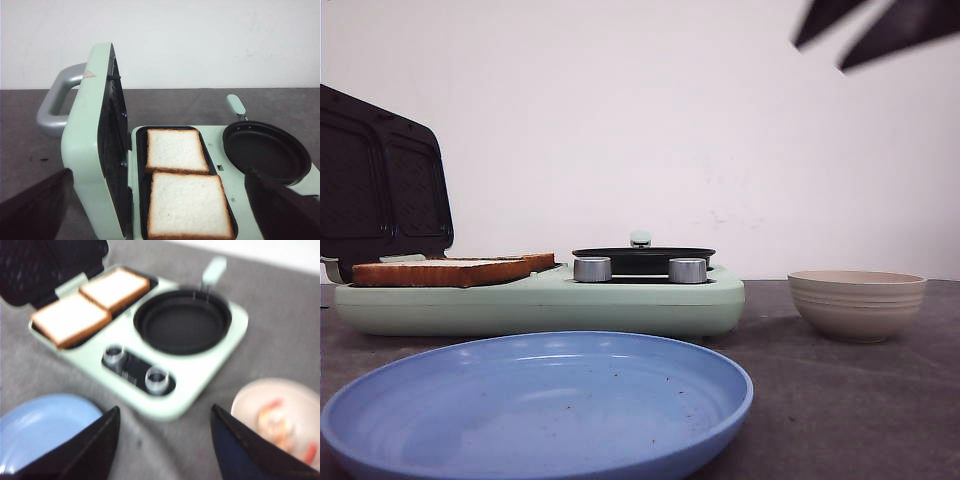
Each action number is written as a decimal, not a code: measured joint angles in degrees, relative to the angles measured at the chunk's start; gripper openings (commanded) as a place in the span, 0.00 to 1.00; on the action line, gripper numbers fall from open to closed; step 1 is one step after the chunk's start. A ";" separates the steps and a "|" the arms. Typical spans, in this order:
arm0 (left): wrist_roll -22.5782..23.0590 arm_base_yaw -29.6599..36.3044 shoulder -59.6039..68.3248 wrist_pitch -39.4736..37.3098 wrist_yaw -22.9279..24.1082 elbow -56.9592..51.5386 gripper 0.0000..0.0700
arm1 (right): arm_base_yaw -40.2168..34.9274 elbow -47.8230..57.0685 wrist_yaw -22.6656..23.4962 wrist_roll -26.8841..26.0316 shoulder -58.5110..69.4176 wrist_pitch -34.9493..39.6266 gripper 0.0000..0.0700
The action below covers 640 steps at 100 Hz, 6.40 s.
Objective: Make breakfast with bread and shrimp
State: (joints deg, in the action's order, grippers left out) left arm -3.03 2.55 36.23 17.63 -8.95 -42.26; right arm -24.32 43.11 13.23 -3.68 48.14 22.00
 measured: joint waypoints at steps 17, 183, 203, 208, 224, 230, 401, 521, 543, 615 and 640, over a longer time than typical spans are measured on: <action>-0.79 0.00 0.17 0.11 0.00 0.00 0.96 | 0.00 -10.93 -1.49 -4.46 -10.86 -0.22 0.48; -31.39 -23.71 36.24 -1.81 -23.02 -20.81 0.89 | 0.00 -15.37 -2.78 -7.28 -16.24 0.02 0.49; -35.82 -23.74 42.34 -6.78 -26.27 -20.81 0.89 | 0.00 -15.37 -2.78 -7.28 -16.24 1.14 0.49; -37.09 -23.74 43.69 -7.72 -27.06 -20.81 0.89 | 0.00 -15.37 -2.78 -7.28 -16.24 1.25 0.49; -39.85 -23.74 46.99 -10.64 -28.28 -20.81 0.60 | 0.00 -15.37 -2.78 -7.28 -16.24 1.27 0.49; -40.59 -23.76 47.52 -11.50 -28.37 -20.81 0.59 | 0.00 -15.37 -2.78 -7.28 -16.24 1.27 0.49; -28.74 -0.52 47.45 -8.52 -15.08 -23.15 0.02 | 0.00 -15.37 -2.78 -7.63 -16.24 2.84 0.49; -13.38 18.23 58.64 -6.25 3.67 -24.46 0.21 | 0.00 -15.37 -2.78 -10.75 -16.24 6.23 0.49; -10.29 17.31 58.99 -0.55 3.74 -27.04 0.62 | 0.00 -15.37 -2.78 -11.37 -16.24 6.23 0.49; -4.76 16.74 59.14 16.44 -0.33 -42.42 0.80 | 0.00 -15.37 -2.78 -11.58 -16.24 6.23 0.49; -3.45 16.37 52.50 14.95 -0.42 -42.42 0.80 | 0.00 -15.37 -2.78 -11.58 -16.24 6.23 0.49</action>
State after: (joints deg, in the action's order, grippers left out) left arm -6.48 18.92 88.73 32.58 -9.37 -84.68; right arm -24.32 27.75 10.46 -15.27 31.90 28.23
